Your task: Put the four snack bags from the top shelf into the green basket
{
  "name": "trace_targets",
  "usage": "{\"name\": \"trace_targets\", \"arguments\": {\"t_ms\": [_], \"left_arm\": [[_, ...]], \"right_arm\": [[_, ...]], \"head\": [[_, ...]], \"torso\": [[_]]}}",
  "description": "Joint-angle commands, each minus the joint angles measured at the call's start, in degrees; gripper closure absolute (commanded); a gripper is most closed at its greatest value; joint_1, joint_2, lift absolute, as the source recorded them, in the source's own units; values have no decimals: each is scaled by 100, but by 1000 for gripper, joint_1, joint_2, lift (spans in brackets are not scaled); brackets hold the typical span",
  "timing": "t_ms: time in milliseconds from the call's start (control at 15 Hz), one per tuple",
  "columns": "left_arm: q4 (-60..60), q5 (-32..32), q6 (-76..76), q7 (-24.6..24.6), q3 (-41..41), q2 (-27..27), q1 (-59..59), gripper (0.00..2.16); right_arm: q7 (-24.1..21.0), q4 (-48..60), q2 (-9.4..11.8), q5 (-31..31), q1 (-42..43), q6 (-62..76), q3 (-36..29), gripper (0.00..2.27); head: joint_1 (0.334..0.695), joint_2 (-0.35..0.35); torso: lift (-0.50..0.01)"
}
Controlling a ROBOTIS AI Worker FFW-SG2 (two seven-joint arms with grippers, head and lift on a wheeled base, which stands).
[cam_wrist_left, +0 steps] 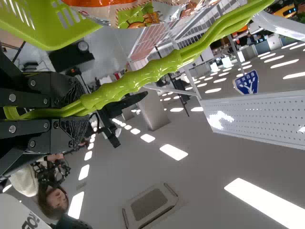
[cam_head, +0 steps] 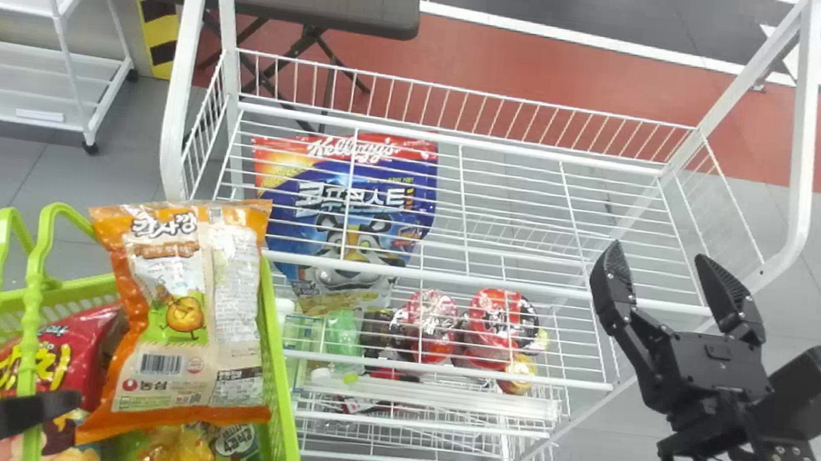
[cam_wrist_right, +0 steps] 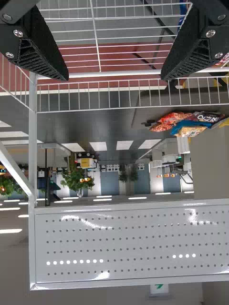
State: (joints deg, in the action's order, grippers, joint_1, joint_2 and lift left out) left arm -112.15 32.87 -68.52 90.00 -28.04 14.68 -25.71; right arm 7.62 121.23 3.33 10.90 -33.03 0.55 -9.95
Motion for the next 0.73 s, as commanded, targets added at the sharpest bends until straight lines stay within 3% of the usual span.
{"name": "trace_targets", "arguments": {"t_ms": [0,667], "left_arm": [[0,0,0,57,0,0,5,2148],[9,0,0,57,0,-17,5,2148]], "right_arm": [[-7,-2,1,-9,16,-16,19,100],[-7,-38,-8,-9,7,-16,46,107]], "head": [[695,-130],[695,-125]], "torso": [[0],[0]]}}
